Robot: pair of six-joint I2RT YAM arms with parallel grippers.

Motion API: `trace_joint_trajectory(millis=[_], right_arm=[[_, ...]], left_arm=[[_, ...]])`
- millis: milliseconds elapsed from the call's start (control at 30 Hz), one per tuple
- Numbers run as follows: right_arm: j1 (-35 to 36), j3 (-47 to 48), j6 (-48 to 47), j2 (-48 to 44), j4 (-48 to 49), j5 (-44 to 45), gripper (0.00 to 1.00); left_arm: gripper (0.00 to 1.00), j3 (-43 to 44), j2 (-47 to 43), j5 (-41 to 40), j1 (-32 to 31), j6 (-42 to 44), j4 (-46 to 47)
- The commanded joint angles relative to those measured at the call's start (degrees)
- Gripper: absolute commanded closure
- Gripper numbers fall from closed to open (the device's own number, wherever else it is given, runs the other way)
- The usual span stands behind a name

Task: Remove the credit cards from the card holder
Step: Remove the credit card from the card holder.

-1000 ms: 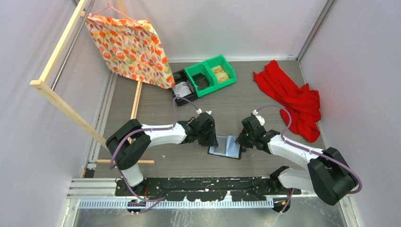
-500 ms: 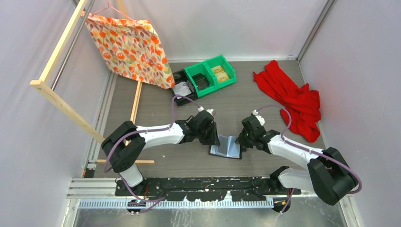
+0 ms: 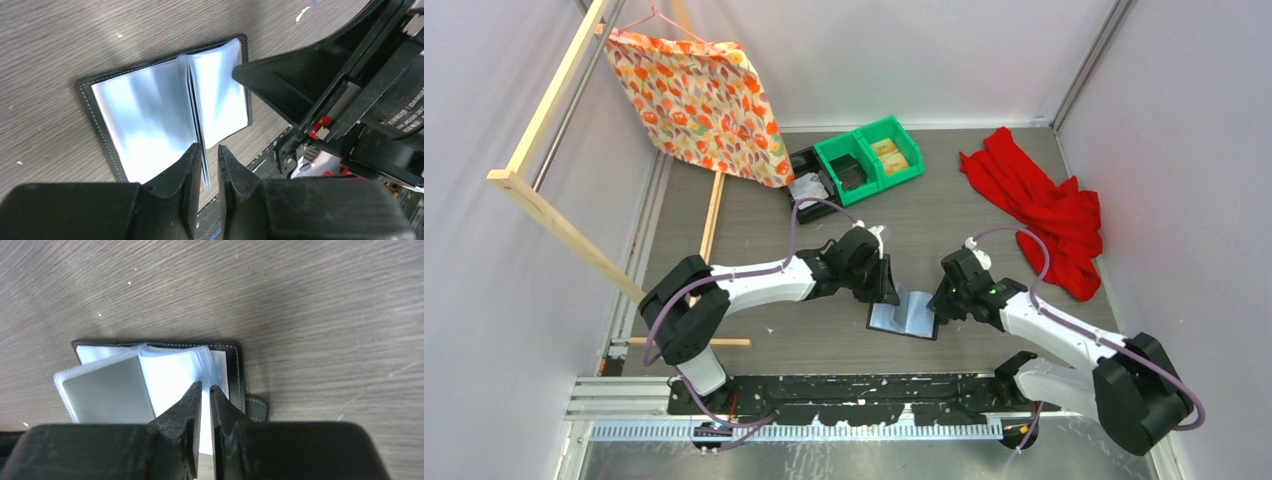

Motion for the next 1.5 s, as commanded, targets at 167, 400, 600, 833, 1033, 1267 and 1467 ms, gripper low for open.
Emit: trace_joint_trajectory(millis=[167,400,600,833,1033,1267,1467], right_arm=[[0.26,2.14,2.1,-10.19,-7.62,-0.24,0.78],[0.26,3.85,1.5,-10.33,-6.35,-4.1,0.69],[0.21,4.11,1.87,-9.92,-3.28,-8.58,0.6],[0.29,2.8,3.44,-6.51,-0.38,-10.27,0.56],[0.26,1.65,3.71,-3.9,-1.75,-8.24,0.56],[0.21,-1.43,4.86,-4.17,-2.26,-5.52,0.56],[0.23,-2.65,5.53,-5.81,-2.75,-3.4,0.57]], left_arm=[[0.8,3.26,0.41,2.78,-0.21,1.19,3.61],[0.8,3.49,1.58,4.33,-0.29,1.02,4.23],[0.79,3.79,2.03,4.7,-0.65,1.11,4.36],[0.76,4.98,3.06,5.57,-0.99,1.13,4.53],[0.74,5.43,3.55,5.99,-1.56,1.19,4.66],[0.73,5.97,4.09,5.9,-2.14,1.26,4.47],[0.73,6.33,3.94,4.89,-2.19,1.95,2.88]])
